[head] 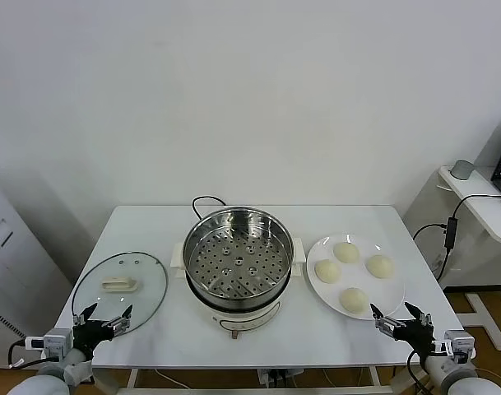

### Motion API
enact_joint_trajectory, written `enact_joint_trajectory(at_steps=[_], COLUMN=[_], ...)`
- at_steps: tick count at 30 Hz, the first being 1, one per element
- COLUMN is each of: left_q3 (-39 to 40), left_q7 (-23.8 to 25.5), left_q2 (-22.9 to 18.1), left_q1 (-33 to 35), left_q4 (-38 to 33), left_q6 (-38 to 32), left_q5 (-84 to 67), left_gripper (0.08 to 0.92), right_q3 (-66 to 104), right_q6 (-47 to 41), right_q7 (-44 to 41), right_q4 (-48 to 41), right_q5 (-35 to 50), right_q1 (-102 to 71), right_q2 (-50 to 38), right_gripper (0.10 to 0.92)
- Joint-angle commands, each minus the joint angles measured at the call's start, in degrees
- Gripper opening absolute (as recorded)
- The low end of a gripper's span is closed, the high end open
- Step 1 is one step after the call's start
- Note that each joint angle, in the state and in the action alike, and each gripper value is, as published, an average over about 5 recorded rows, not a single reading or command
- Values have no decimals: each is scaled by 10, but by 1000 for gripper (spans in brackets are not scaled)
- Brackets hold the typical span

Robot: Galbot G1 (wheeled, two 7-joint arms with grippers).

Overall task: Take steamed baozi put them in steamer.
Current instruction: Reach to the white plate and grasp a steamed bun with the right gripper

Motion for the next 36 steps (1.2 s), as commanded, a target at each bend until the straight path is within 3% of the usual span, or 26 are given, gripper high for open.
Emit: enact_joint_trajectory(at_steps=[1, 7, 10, 20, 26, 36], left_q3=[0, -2, -3, -13, -13, -10], left_q7=[0, 0, 2, 25, 11, -16], left_q2=[0, 0, -1, -10, -21, -25], left_q1=[0, 2, 2, -1, -4, -3], left_q4=[0, 0, -1, -9, -13, -18], left_q6=[0, 0, 5, 56, 66, 72], left_q5=[0, 0, -3, -8, -3, 30], left_gripper=[823, 823, 823, 823, 823, 823], right_q3=[-1, 2, 9, -3, -39, -173], right_q6=[0, -1, -1, 68, 122, 180], right_q7=[0, -6, -22, -96, -151, -354], right_q4=[1, -2, -10, -73, -137, -270], right_q5=[1, -13, -63, -415, -565, -578], right_q1=[1, 1, 12, 115, 208, 426], right_q2=[0, -2, -8, -80, -132, -207], right_gripper=[823, 823, 823, 823, 823, 823])
